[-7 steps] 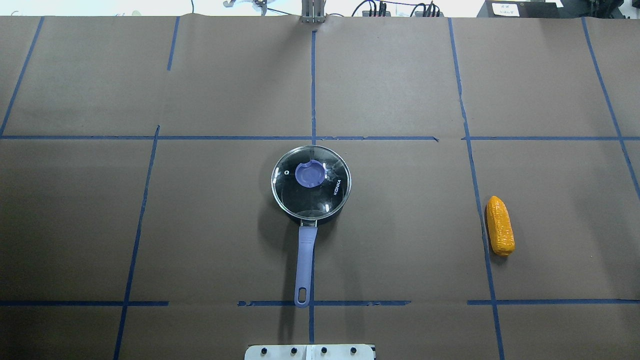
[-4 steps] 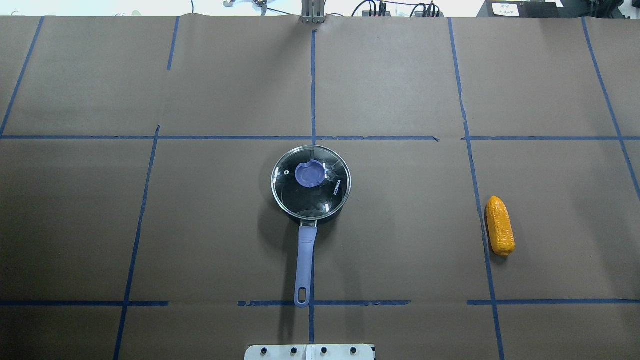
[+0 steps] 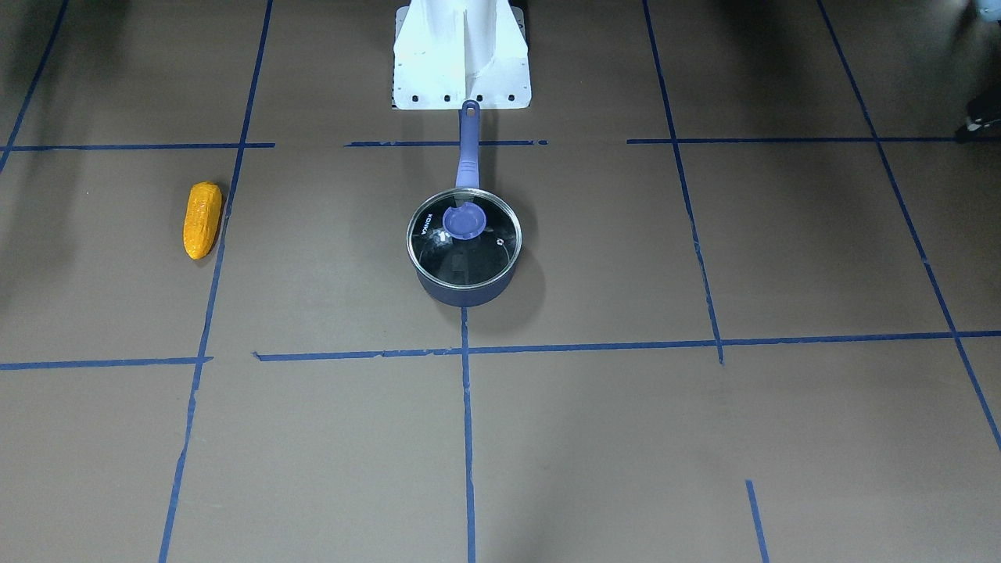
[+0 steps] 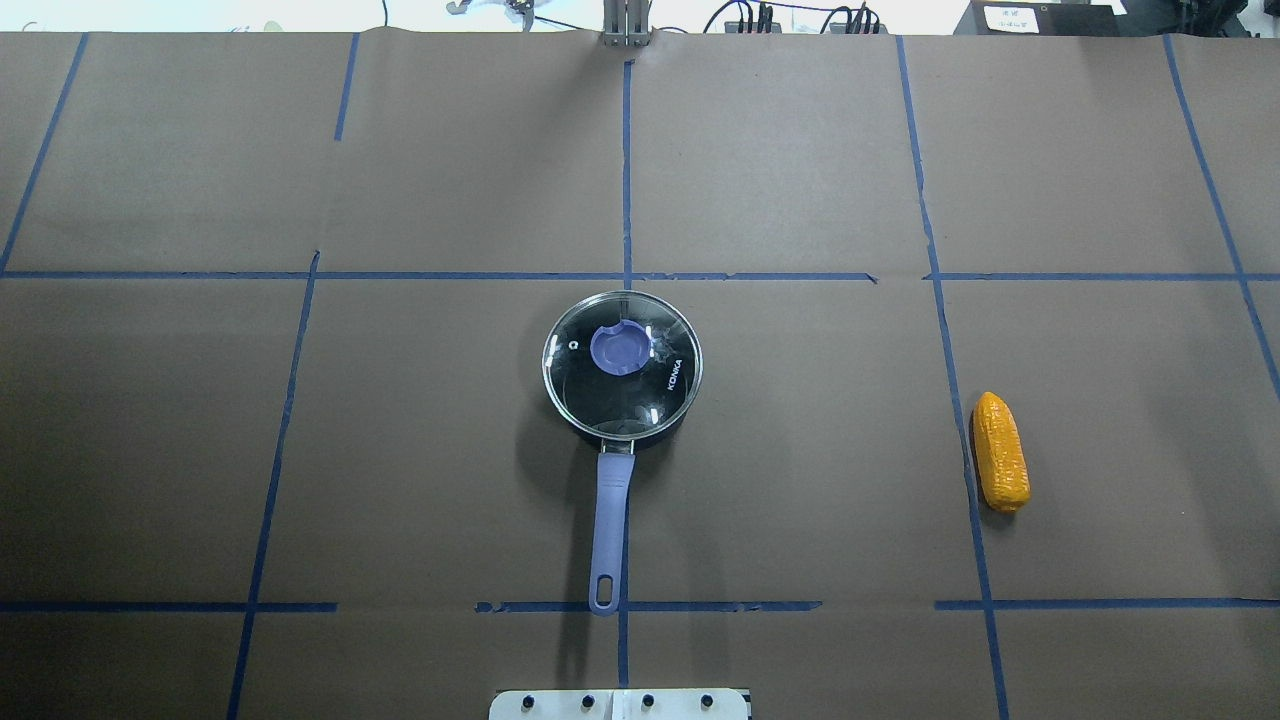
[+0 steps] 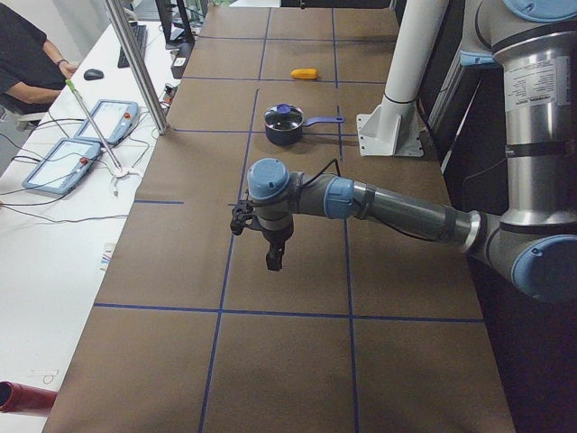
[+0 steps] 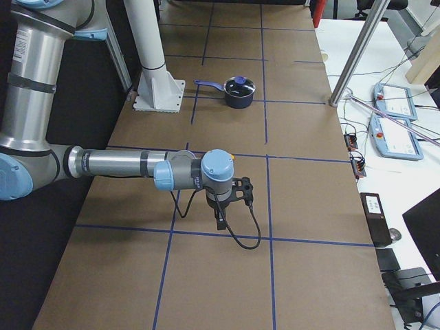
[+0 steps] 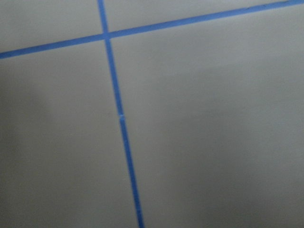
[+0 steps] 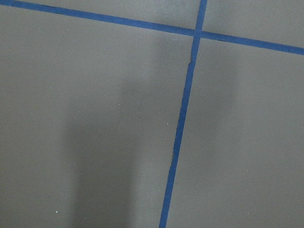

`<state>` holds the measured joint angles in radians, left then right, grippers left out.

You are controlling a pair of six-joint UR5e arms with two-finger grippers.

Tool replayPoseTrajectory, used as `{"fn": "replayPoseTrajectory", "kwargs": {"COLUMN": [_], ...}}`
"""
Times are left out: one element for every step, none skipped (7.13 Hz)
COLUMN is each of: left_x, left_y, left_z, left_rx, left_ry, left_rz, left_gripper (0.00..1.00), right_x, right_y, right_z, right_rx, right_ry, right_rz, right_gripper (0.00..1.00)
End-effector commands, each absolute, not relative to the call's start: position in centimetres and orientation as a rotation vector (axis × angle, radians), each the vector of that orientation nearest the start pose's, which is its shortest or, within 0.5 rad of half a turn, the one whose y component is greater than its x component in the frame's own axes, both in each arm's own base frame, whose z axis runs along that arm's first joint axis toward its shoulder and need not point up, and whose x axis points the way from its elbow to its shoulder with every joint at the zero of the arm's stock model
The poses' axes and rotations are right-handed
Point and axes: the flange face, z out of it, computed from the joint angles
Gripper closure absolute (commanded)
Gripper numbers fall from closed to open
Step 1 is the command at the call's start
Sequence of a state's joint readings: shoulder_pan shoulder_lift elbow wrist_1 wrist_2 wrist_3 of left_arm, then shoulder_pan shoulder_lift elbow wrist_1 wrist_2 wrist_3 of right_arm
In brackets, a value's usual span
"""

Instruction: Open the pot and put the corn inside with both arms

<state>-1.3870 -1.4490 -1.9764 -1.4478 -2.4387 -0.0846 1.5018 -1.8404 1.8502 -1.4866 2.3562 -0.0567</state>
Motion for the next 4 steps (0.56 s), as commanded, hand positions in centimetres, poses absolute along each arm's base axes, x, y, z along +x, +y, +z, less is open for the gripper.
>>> {"fn": "replayPoseTrajectory", "kwargs": {"left_x": [12.0, 17.8, 24.8, 35.9], "left_y": [-46.9, -47.4, -47.5, -43.1], "left_z": [42.7, 37.6, 30.7, 23.5], "left_rx": [0.022, -0.005, 0.012, -0.060], "left_ry": [0.958, 0.990, 0.991, 0.985], "left_rz": [0.121, 0.129, 0.127, 0.147], "left_gripper": [0.00, 0.00, 0.00, 0.00], "right_x": [3.6, 3.6, 3.5, 3.5], "right_y": [-39.0, -38.9, -39.0, -38.9], "right_z": [62.6, 62.4, 62.3, 62.3], "right_rx": [0.094, 0.098, 0.100, 0.098], "right_ry": [-0.786, -0.790, -0.798, -0.800], "right_rz": [-0.166, -0.170, -0.171, -0.172], "right_gripper": [0.00, 0.00, 0.00, 0.00]}}
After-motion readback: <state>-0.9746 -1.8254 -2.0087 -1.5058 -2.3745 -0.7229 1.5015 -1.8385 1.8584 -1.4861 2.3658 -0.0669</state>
